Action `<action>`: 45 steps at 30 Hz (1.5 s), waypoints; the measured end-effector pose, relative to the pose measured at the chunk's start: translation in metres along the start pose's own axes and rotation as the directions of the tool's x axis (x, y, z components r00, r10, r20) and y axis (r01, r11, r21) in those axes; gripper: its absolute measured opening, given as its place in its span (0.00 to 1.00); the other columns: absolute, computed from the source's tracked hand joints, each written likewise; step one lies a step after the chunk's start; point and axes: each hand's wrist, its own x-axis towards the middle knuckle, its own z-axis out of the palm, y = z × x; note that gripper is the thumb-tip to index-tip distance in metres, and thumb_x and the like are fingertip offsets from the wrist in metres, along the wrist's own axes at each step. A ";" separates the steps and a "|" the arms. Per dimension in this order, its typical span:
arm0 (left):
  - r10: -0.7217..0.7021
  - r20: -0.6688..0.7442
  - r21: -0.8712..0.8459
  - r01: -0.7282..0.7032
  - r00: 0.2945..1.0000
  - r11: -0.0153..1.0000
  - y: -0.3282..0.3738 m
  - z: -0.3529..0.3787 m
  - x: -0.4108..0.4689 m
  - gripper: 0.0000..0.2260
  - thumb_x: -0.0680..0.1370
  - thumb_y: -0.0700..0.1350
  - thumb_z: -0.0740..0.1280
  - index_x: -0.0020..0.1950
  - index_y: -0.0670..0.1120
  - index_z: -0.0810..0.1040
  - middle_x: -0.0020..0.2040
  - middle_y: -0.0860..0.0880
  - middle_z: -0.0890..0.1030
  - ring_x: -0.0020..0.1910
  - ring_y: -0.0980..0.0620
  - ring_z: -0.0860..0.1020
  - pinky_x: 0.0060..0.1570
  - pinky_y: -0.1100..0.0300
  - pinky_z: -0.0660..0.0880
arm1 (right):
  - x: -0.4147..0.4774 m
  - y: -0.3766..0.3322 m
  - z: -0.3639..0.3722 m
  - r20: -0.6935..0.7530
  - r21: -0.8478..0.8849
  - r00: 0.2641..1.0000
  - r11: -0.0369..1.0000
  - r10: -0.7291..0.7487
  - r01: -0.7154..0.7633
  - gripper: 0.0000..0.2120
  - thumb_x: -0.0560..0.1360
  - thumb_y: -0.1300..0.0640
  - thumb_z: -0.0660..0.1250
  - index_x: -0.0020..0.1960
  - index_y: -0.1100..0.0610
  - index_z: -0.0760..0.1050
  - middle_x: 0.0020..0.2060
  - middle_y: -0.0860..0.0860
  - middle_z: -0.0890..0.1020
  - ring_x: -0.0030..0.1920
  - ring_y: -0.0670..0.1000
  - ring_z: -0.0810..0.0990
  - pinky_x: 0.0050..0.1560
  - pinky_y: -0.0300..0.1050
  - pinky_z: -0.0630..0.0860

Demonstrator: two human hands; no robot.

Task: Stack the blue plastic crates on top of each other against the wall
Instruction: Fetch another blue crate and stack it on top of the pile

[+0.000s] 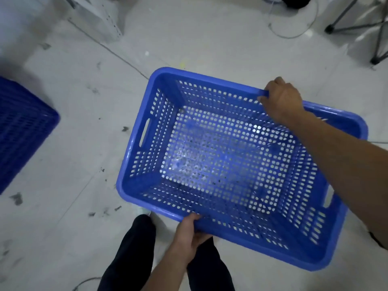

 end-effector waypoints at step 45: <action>0.440 -0.323 -0.641 -0.536 0.838 0.549 0.386 -0.516 -0.410 0.08 0.77 0.39 0.64 0.56 0.42 0.75 0.47 0.41 0.84 0.40 0.45 0.85 0.32 0.54 0.83 | -0.083 -1.008 -0.365 -0.272 0.019 0.433 0.446 -0.859 0.895 0.14 0.78 0.50 0.64 0.53 0.61 0.75 0.53 0.59 0.78 0.52 0.61 0.75 0.51 0.55 0.71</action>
